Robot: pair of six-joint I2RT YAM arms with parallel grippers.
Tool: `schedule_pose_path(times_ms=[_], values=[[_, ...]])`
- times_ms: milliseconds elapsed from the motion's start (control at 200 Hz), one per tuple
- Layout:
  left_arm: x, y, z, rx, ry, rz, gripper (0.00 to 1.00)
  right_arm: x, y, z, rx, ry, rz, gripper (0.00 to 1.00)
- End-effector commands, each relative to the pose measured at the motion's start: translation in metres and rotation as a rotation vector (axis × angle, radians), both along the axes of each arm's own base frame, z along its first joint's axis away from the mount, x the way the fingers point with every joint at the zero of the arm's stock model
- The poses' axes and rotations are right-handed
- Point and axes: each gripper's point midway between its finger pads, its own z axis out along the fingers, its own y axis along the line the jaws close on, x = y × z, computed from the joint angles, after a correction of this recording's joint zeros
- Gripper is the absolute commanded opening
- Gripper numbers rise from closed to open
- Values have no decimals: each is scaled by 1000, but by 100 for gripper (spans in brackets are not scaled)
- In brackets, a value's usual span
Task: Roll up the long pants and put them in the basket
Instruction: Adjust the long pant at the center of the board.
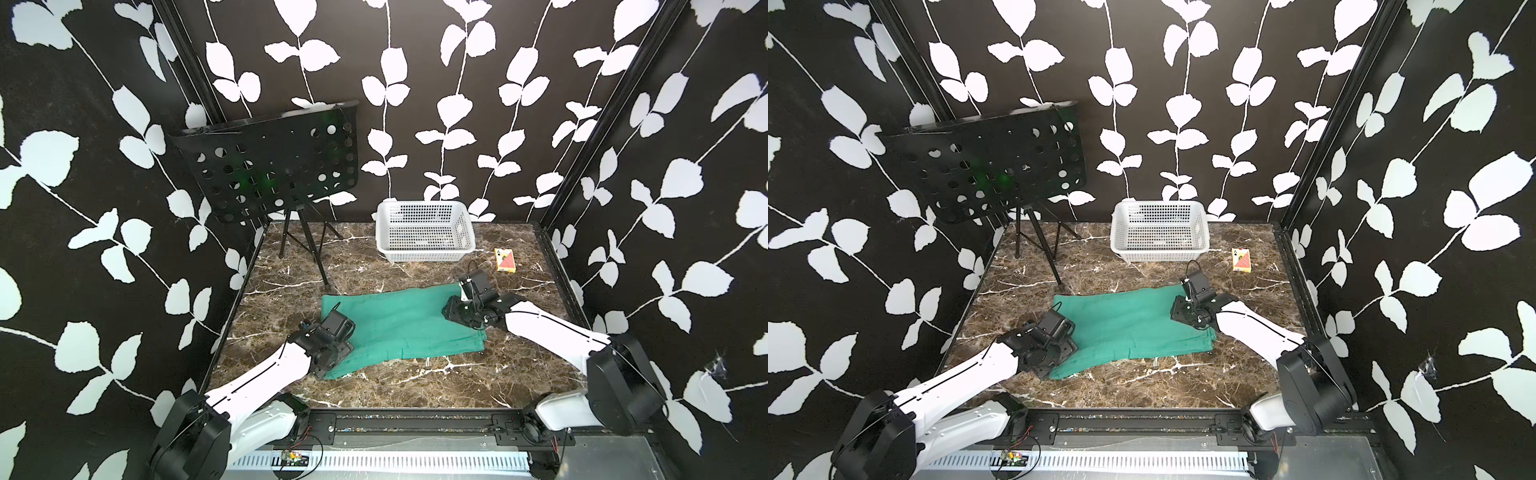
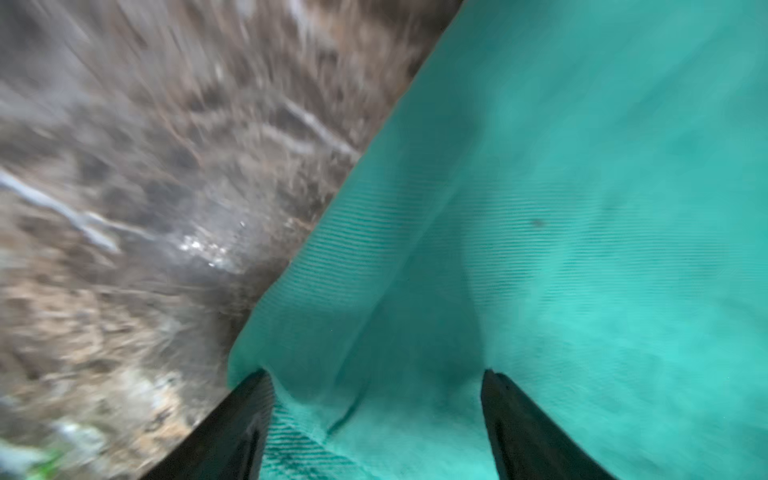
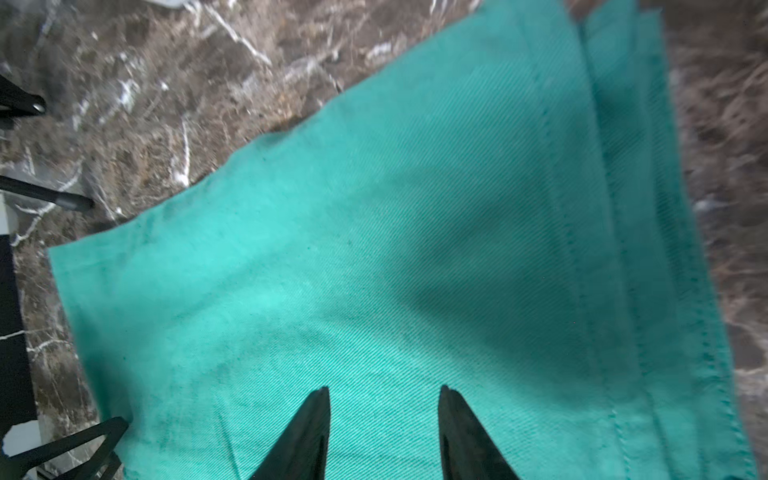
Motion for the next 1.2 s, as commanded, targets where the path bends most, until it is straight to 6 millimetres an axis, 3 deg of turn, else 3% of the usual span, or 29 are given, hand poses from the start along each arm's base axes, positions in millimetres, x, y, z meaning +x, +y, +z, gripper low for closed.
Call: schedule_pose_path(times_ms=[0,95,225,460,575,670,750,870,920,1000,1195], values=[[31,0,48,71,-168,-87,82,0,-8,-6,-38,4,-16,45],[60,-24,71,57,-273,-218,83,2,-8,-16,-49,32,-22,43],[81,-37,71,67,-270,-243,79,3,-24,-39,-62,83,-100,38],[92,-50,71,20,-287,-238,78,17,-64,-86,-59,198,-184,32],[90,-52,77,13,-303,-269,80,31,-86,-94,-99,221,-208,32],[84,-58,71,-17,-277,-306,81,55,-94,-83,-104,180,-228,36],[77,-65,59,-39,-234,-335,82,81,-94,-61,-122,106,-225,45],[67,-95,43,-73,-217,-410,77,100,-87,-23,-95,20,-186,52],[59,-115,35,-100,-207,-456,75,97,-89,-10,-98,-11,-185,53],[51,-133,22,-113,-173,-462,69,82,-100,12,-120,-63,-205,55],[23,-185,1,-223,-80,-505,67,23,-129,33,-177,-60,-258,58]])
